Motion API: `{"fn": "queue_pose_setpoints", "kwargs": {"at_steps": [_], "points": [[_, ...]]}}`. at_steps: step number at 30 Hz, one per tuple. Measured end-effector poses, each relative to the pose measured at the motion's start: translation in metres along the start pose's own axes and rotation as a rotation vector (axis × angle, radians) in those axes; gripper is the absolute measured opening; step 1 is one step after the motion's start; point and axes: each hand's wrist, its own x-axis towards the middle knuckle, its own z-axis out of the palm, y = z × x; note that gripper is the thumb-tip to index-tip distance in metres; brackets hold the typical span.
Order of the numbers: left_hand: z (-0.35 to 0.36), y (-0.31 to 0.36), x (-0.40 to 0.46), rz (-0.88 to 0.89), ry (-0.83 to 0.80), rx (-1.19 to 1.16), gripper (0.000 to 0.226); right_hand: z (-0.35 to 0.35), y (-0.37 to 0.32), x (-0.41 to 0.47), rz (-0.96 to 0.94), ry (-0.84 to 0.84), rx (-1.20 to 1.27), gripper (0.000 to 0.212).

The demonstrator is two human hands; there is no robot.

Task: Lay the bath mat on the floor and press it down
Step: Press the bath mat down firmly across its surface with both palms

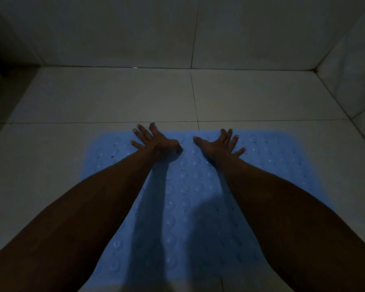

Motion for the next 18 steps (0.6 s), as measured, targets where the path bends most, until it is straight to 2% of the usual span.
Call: {"fn": "queue_pose_setpoints", "kwargs": {"at_steps": [5,9,13,18], "points": [[0.001,-0.001,-0.001,0.005,-0.047,0.003,0.126,-0.004,-0.004,-0.001,0.042,0.000,0.041,0.123],[0.000,0.002,0.002,-0.045,-0.076,0.001,0.130,-0.008,-0.024,0.005,0.167,-0.001,0.079,0.131],[0.007,0.006,0.004,-0.081,0.008,-0.056,0.116,-0.004,-0.024,0.011,0.175,-0.007,0.089,0.133],[0.009,0.010,0.001,-0.104,0.043,-0.059,0.111,-0.002,-0.021,0.014,0.160,-0.022,0.079,0.134]]}}
